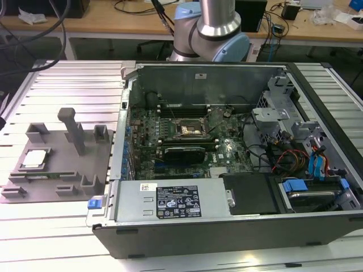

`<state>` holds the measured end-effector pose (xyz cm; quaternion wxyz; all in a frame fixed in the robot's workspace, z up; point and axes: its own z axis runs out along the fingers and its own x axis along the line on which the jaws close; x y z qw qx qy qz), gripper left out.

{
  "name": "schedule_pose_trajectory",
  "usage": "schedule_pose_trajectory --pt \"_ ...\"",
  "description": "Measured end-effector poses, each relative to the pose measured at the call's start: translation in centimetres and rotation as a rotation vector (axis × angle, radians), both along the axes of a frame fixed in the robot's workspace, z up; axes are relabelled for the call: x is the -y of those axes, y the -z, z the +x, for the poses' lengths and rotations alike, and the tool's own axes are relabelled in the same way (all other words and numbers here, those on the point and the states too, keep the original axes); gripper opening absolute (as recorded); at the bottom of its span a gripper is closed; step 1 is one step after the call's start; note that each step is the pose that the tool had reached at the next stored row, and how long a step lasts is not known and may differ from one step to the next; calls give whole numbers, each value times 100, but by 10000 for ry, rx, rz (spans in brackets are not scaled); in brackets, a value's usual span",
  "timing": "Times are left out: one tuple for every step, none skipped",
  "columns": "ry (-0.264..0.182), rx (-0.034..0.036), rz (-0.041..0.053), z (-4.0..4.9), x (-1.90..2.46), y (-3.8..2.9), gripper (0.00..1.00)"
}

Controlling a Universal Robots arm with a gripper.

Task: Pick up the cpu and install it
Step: 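Pick up the cpu and move it towards the insertion slot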

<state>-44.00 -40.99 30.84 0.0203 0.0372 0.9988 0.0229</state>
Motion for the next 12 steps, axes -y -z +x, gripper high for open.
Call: schedule_pose_trajectory --pt "0 -1 -1 -16 0 15 11" --pt "0 0 1 -25 0 35 11" --pt "-1 -1 0 -27 3 73 11" --pt "1 -2 -1 -27 4 117 11" --pt "-2 -2 -3 -16 5 163 11" --pt "-1 -2 -10 8 4 206 11" --pt "-1 -1 -16 43 5 246 11" --pt "0 1 -20 85 4 299 11" --pt "0 -1 -22 98 4 338 11" --pt "1 -1 -22 99 4 385 11" --pt "0 -2 -22 100 4 418 11" --pt "0 -1 -22 100 5 437 11"
